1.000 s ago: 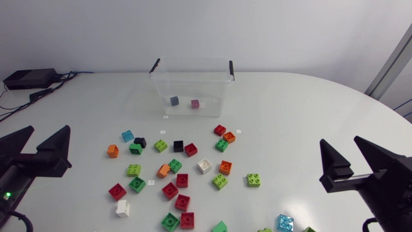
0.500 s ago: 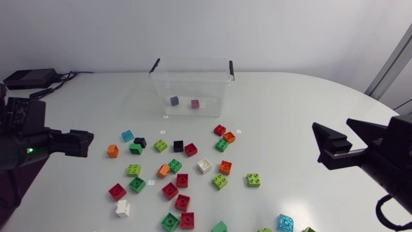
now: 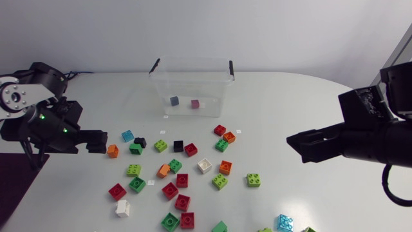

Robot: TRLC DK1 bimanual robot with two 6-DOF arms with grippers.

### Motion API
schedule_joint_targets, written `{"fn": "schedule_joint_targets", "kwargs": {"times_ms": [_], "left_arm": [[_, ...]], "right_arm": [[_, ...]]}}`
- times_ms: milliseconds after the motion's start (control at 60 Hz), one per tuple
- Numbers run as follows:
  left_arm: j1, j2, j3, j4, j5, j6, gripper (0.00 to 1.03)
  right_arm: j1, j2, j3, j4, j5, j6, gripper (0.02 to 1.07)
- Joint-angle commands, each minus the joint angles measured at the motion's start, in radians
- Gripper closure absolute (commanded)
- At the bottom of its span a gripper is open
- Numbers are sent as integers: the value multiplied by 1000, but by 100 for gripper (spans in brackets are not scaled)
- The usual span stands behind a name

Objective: Place the duplo bricks in the container

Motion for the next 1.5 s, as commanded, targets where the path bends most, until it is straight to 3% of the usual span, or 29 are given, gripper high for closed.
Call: {"fn": "schedule_joint_targets", "kwargs": {"times_ms": [0,417,617,633,717,1333,1483], "left_arm": [[-2,90,57,-13,2,-52,7],[-11,449,235,16,3,-87,13],[4,534,273,60,13,-126,35],[7,540,272,73,17,-129,42],[19,555,272,93,19,-147,53],[12,543,221,102,17,-150,74],[13,535,207,99,17,-150,79]], "right_arm": [[7,57,61,-44,-12,24,7],[42,243,99,-125,-18,93,7],[51,265,93,-119,-15,110,10],[51,266,93,-119,-14,110,10],[51,278,87,-119,-9,110,10],[153,346,16,-88,17,78,13],[182,366,-30,-21,18,-62,12]]}}
